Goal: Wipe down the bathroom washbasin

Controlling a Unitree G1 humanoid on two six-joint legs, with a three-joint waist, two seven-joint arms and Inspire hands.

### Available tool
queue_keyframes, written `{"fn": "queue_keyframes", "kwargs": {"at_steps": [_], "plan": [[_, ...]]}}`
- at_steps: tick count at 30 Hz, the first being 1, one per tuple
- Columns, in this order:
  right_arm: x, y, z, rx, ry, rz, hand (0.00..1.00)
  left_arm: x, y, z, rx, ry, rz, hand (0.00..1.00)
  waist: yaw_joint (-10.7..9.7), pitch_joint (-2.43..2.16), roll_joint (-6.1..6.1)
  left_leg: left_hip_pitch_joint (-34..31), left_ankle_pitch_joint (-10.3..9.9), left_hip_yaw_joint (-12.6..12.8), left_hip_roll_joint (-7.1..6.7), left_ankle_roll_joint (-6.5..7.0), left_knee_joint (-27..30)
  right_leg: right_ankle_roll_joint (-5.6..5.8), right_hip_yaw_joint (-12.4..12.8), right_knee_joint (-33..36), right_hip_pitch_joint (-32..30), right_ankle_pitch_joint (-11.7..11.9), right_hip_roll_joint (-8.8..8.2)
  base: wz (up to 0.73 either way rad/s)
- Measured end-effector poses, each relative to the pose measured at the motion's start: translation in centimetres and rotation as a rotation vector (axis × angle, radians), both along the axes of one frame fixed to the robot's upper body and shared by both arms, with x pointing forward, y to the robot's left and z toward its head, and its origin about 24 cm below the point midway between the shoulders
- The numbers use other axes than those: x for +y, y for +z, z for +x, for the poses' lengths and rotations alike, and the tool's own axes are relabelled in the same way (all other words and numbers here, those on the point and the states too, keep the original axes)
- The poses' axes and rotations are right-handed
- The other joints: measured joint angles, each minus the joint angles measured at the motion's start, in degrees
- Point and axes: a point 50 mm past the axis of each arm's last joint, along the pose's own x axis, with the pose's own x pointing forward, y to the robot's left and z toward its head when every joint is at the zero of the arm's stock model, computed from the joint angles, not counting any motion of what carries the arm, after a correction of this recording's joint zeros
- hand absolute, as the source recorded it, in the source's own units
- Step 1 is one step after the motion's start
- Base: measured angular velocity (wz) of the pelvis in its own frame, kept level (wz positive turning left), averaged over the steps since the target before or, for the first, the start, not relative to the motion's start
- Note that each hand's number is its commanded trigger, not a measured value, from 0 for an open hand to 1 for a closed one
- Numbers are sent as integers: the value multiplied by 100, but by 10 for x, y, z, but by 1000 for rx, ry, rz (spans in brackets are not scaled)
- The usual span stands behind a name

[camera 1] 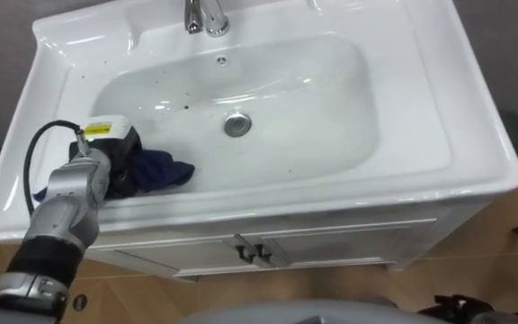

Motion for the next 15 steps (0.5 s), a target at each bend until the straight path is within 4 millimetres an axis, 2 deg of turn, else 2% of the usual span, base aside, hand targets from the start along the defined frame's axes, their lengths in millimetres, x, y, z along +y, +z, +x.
{"fn": "queue_keyframes", "kwargs": {"at_steps": [4, 9, 12, 15], "plan": [[-1, 0, 0, -3, -11, -26, 0, 3, 0, -5, -41, 12, 0, 100, 54, 2, -46, 38, -2, 45, 0, -2, 0, -2, 31, -7, 21, -1, -2, -4], [3, -2, -3, 2, -27, -24, 0, 1, 4, -3, -111, 6, 2, 100, 71, -36, -222, 39, -2, -4, -2, -2, -8, -8, -20, -82, 80, 3, 13, 5], [8, -4, -1, -12, -46, -29, 0, 0, 5, -2, -164, 39, -52, 100, 170, -31, -312, 33, -2, -55, -4, -2, -3, -15, -14, -78, 77, 7, 17, 2], [15, -7, -1, -37, -62, -16, 0, -2, 7, 0, -248, 107, -144, 100, 198, -30, -389, -18, -9, -142, -5, -14, 13, -18, -131, -76, 90, 9, 18, 23]]}}
